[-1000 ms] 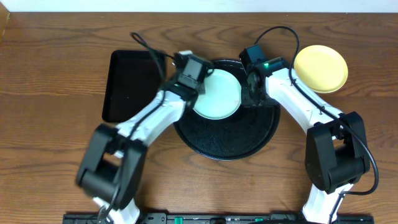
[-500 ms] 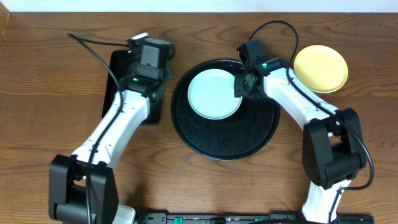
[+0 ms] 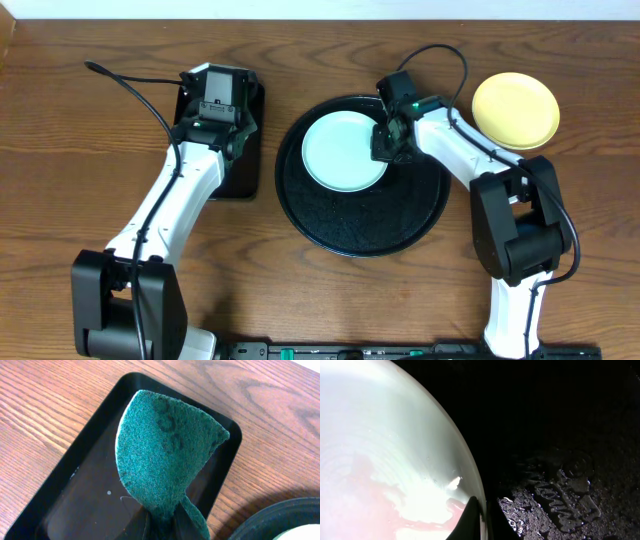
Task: Clean dirty plates on tray and stack at the side
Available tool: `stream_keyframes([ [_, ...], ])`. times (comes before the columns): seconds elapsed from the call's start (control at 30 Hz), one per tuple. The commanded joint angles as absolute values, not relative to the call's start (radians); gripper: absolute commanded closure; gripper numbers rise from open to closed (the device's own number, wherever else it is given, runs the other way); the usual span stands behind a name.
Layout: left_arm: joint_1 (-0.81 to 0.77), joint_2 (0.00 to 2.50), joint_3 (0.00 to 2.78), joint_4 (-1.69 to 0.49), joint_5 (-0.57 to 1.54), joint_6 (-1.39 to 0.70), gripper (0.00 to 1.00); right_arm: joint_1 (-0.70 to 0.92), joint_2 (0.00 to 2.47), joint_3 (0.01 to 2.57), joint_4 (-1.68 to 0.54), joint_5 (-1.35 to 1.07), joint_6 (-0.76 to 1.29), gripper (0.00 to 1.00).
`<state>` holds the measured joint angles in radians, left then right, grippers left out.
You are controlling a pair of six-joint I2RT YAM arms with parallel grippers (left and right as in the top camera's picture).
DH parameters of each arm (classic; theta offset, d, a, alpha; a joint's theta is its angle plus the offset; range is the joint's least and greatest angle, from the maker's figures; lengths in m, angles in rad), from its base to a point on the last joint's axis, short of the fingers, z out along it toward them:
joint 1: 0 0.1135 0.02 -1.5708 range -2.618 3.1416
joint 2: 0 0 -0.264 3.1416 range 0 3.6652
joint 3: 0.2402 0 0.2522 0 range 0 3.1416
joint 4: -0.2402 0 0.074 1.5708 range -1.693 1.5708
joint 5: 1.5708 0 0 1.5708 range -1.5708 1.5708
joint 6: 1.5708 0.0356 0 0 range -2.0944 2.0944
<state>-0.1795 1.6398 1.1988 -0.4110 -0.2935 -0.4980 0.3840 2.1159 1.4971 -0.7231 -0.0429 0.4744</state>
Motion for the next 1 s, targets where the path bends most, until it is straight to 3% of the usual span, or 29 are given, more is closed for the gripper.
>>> stream_keyframes([
  [0.0,-0.176,1.638,1.195,-0.415,-0.300,-0.506,0.92,0.381,2.116,1.520,-0.773,0.063,0.473,0.99],
  [0.1,-0.173,1.641,1.195,-0.415,-0.300,-0.506,0.92,0.382,2.065,1.564,-0.835,0.167,0.429,0.99],
  [0.27,-0.161,1.641,1.195,-0.414,-0.300,-0.507,0.92,0.409,1.949,1.610,-0.847,0.278,0.183,0.99],
  [0.57,-0.121,1.645,1.195,-0.430,-0.300,-0.506,0.92,0.584,1.842,1.610,-0.804,0.802,-0.139,0.99],
  [0.7,-0.110,1.646,1.195,-0.430,-0.300,-0.506,0.92,0.667,1.842,1.610,-0.717,1.052,-0.318,0.99],
  [0.97,-0.107,1.646,1.195,-0.437,-0.300,-0.506,0.92,0.768,1.842,1.610,-0.469,1.180,-0.675,0.99],
])
